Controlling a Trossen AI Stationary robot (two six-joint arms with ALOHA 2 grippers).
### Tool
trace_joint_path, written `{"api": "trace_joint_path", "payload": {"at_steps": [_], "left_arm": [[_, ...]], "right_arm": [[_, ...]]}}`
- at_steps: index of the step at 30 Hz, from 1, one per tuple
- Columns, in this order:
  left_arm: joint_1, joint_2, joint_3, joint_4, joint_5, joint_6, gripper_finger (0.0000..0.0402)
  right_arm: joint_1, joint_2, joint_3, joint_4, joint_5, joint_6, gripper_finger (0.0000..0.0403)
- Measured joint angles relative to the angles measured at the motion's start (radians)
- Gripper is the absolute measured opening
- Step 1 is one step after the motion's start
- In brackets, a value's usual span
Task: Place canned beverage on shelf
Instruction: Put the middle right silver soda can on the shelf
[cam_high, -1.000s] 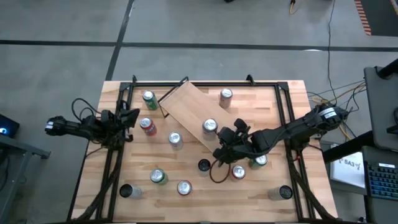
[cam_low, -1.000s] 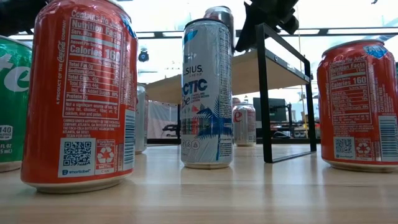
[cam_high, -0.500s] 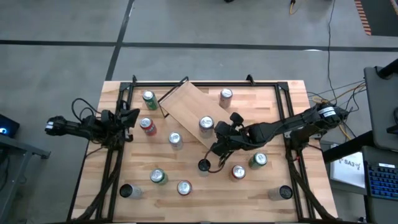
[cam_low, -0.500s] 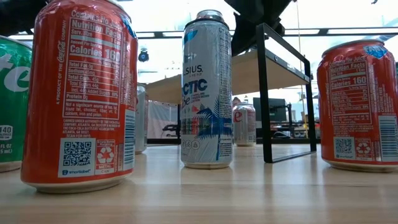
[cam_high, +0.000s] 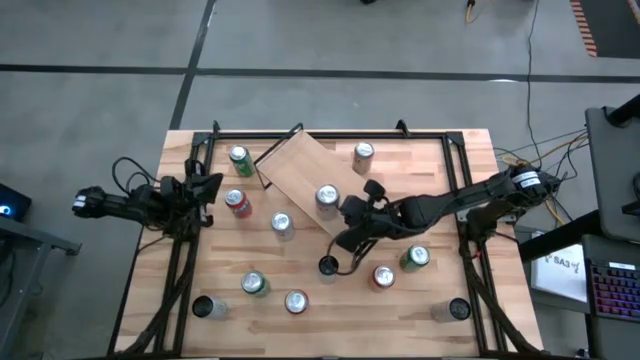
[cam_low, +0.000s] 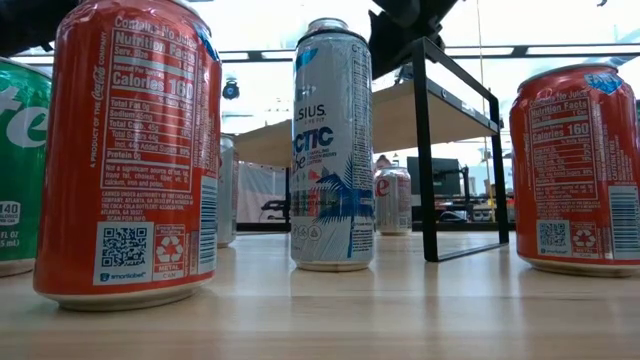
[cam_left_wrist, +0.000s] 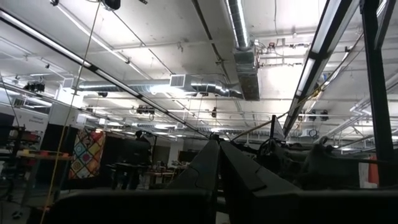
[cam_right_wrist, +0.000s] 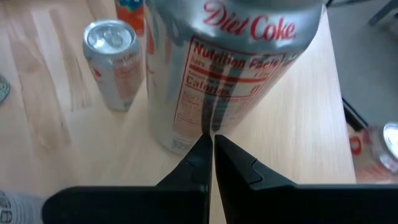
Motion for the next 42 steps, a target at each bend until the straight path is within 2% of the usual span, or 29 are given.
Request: {"api": "trace_joint_path", "payload": {"at_steps": [10, 15, 19, 26, 31, 42], "left_arm": [[0.000, 0.000, 0.002, 0.001, 0.000, 0.052, 0.0000], [0.000, 0.000, 0.002, 0.012, -0.001, 0.079, 0.0000], [0.000, 0.000, 0.002, 0.023, -0.002, 0.102, 0.0000], [0.000, 0.000, 0.003, 0.043, -0.002, 0.119, 0.0000], [0.000, -0.001, 0.003, 0.045, -0.002, 0.126, 0.0000], [0.000, -0.002, 0.003, 0.047, -0.002, 0.137, 0.0000]], "right_arm": [[-0.011, 0.001, 0.000, 0.031, -0.007, -0.018, 0.0009], [-0.011, 0.001, 0.000, 0.042, -0.134, -0.025, 0.0009], [-0.011, 0.012, 0.000, 0.114, -0.174, -0.069, 0.0009], [-0.031, 0.043, 0.000, 0.211, -0.159, -0.164, 0.0009], [-0.059, 0.045, 0.000, 0.215, -0.154, -0.147, 0.0009], [-0.072, 0.045, 0.000, 0.234, -0.041, -0.125, 0.0009]]}}
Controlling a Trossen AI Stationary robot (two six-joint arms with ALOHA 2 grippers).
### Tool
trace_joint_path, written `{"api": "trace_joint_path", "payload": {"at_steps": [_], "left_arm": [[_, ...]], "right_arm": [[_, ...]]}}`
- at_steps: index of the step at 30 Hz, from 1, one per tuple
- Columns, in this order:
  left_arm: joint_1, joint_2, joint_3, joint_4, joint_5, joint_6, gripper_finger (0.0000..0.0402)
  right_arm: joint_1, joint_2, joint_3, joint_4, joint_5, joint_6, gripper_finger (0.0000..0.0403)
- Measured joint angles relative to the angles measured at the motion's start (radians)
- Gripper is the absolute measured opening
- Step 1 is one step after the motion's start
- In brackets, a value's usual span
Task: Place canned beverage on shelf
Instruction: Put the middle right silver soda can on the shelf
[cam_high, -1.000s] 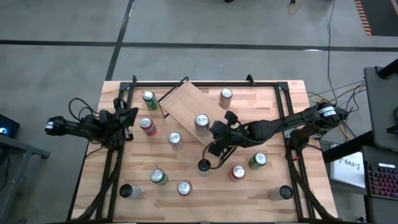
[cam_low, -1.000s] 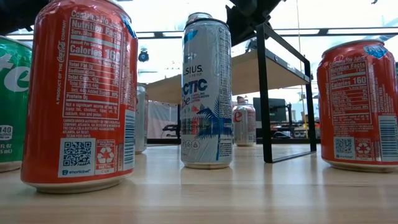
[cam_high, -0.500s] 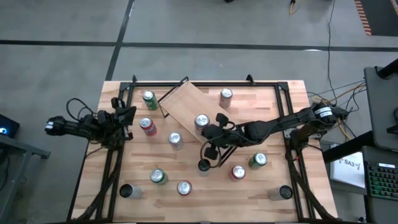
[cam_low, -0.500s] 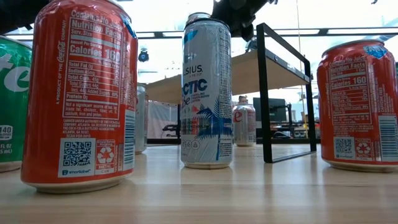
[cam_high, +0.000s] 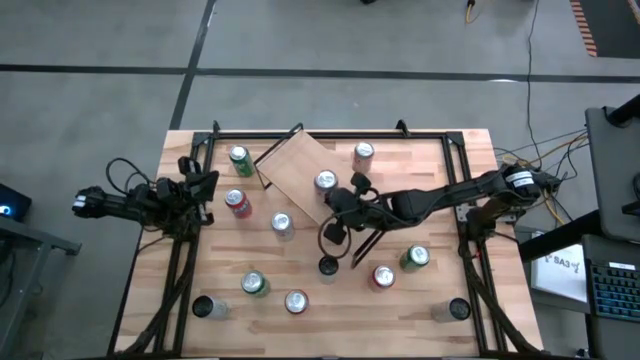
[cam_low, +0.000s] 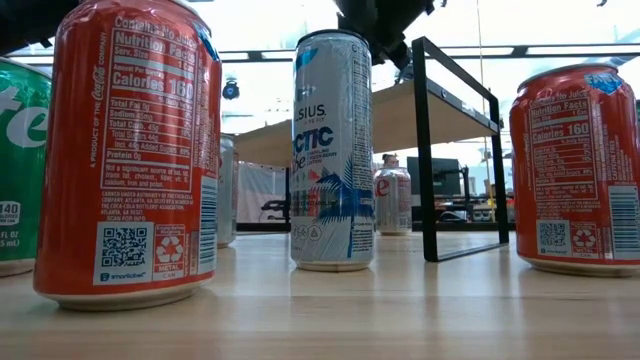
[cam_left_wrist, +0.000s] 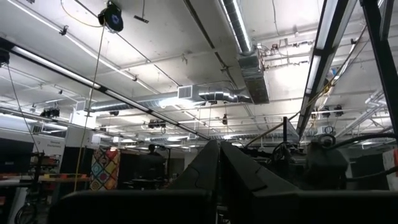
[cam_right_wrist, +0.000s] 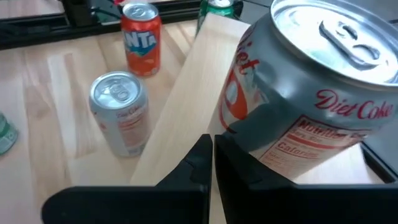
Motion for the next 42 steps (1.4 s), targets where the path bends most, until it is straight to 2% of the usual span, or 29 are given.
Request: {"api": "trace_joint_path", "payload": {"at_steps": [8, 14, 42], "left_arm": [[0.000, 0.000, 0.000, 0.005, 0.000, 0.000, 0.0000], [0.000, 0.000, 0.000, 0.006, 0.000, 0.006, 0.0000], [0.000, 0.000, 0.000, 0.016, 0.000, 0.064, 0.0000]], "right_arm": [[0.000, 0.056, 0.000, 0.107, -0.011, -0.066, 0.0009], [0.000, 0.099, 0.000, 0.177, 0.069, -0.140, 0.0009], [-0.113, 0.097, 0.000, 0.179, 0.102, -0.165, 0.0009]]}}
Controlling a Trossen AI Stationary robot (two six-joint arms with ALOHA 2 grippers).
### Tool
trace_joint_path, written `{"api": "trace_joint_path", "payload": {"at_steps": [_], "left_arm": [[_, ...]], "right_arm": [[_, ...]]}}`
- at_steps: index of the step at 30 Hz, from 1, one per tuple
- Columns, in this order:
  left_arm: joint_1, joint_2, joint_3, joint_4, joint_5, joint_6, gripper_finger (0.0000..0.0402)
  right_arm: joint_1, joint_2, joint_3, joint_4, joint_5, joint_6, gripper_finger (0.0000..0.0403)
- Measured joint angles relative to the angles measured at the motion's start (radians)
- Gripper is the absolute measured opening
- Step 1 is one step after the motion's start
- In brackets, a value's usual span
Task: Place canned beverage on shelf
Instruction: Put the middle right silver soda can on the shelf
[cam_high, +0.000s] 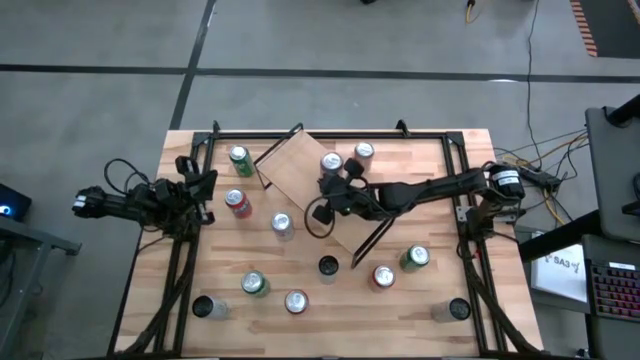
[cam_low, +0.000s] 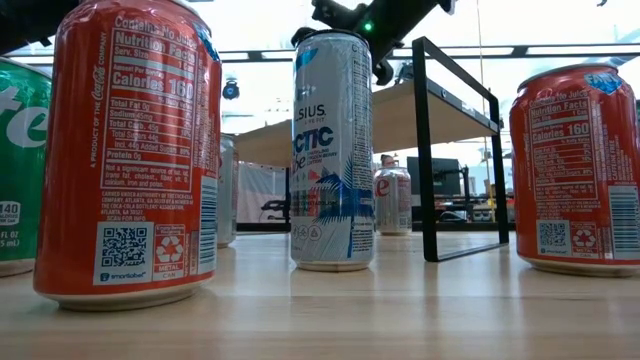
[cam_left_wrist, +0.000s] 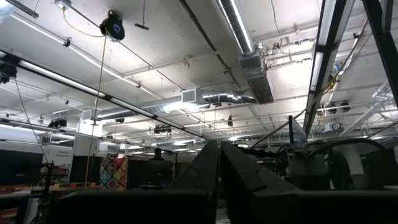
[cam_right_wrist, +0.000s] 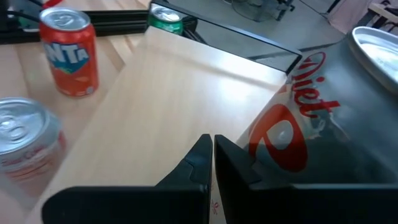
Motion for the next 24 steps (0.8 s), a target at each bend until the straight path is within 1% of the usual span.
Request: {"api": "trace_joint_path", "payload": {"at_steps": [7, 12, 18, 24], "left_arm": [[0.000, 0.000, 0.000, 0.000, 0.000, 0.000, 0.0000], [0.000, 0.000, 0.000, 0.000, 0.000, -0.004, 0.0000], [0.000, 0.002, 0.000, -0.016, 0.000, -0.044, 0.0000], [0.000, 0.002, 0.000, -0.038, 0.000, -0.100, 0.0000]], "right_arm": [[-0.013, 0.000, 0.000, 0.000, -0.007, -0.003, 0.0009], [0.007, -0.007, 0.000, -0.002, -0.007, -0.006, 0.0009], [0.048, -0.048, 0.000, -0.048, -0.010, -0.011, 0.0009], [0.048, -0.104, 0.000, -0.122, -0.007, -0.014, 0.0009]]}}
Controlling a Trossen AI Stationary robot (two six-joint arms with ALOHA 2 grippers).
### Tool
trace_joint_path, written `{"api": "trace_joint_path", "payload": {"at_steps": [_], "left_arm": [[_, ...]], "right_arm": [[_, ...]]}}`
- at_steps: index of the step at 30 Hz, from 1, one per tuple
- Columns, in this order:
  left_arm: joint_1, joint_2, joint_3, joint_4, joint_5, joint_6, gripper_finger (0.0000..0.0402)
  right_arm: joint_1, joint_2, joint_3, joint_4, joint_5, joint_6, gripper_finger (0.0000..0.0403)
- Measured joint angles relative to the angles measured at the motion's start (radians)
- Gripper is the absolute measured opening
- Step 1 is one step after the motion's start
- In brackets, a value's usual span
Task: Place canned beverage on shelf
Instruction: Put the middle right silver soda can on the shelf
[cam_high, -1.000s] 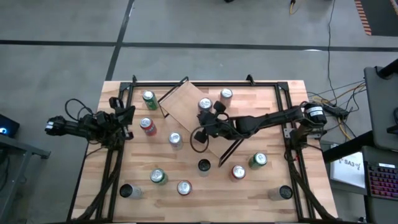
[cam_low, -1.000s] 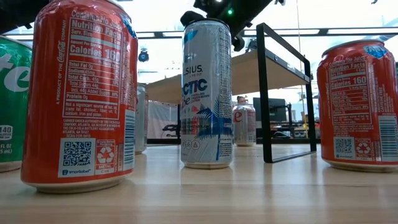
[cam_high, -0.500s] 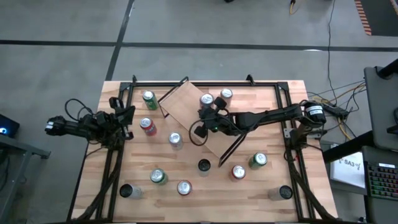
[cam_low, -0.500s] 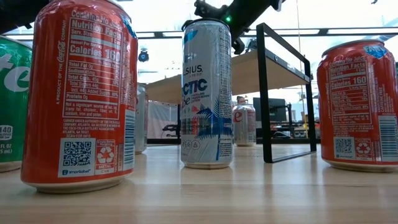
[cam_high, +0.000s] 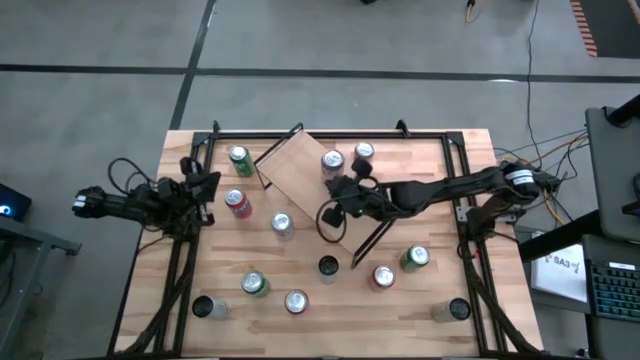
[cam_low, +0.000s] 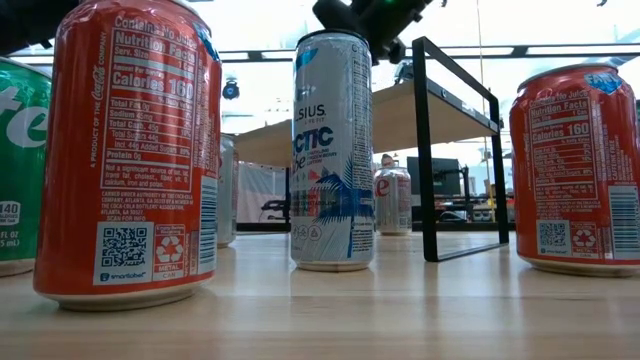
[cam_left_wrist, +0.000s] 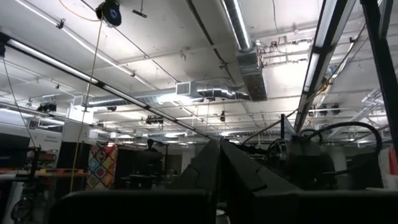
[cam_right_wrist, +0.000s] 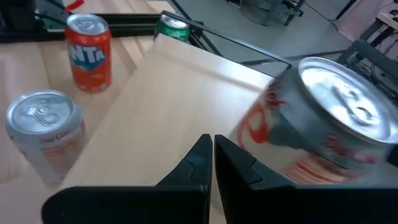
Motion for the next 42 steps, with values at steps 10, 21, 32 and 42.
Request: {"api": "trace_joint_path", "payload": {"at_steps": [10, 21, 32, 42], "left_arm": [[0.000, 0.006, 0.000, -0.026, 0.002, -0.058, 0.0000], [0.000, 0.006, 0.000, -0.033, 0.002, -0.069, 0.0000], [0.000, 0.029, 0.037, -0.032, 0.054, -0.110, 0.0000], [0.000, 0.104, 0.067, -0.032, 0.135, -0.169, 0.0000]], "right_arm": [[-0.031, -0.008, 0.000, -0.007, 0.000, -0.010, 0.0009], [-0.052, -0.002, 0.000, 0.003, -0.006, 0.029, 0.0009], [0.113, -0.136, 0.069, -0.271, -0.439, 0.138, 0.0009], [0.138, -0.238, 0.070, -0.311, -0.219, 0.251, 0.0009]]}}
